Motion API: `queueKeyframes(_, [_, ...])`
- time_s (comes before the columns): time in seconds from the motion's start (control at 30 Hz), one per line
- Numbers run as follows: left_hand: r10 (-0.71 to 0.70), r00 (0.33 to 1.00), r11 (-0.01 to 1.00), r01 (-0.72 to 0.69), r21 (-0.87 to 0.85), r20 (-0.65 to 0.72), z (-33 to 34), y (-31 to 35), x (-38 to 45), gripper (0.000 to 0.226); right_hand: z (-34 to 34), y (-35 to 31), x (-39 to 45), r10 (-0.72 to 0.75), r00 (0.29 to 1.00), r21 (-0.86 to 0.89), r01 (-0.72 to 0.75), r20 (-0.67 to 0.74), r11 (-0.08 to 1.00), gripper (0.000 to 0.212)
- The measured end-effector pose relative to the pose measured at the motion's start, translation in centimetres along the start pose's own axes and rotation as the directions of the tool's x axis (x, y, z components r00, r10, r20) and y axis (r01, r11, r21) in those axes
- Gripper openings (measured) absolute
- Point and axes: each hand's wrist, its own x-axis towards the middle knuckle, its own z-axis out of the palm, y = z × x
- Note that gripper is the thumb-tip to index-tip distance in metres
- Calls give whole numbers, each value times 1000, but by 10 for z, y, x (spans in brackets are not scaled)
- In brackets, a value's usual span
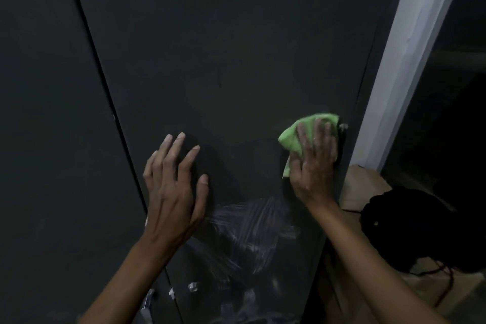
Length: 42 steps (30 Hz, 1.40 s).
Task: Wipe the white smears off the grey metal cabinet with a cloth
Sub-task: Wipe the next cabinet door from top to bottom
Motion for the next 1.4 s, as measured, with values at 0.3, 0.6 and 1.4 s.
queueKeyframes(0.3, [-49,999,998,48,32,17,7,4,-19,49,14,-2,-20,91,994,9,-90,-55,996,64])
queueKeyframes(0.6, [-118,991,992,116,41,63,17,17,-49,50,30,18,-176,6,967,-55,8,256,998,89])
queueKeyframes(1.4, [-201,977,979,199,37,66,23,35,-65,47,-3,21,-31,17,1000,3,-17,-5,1000,77])
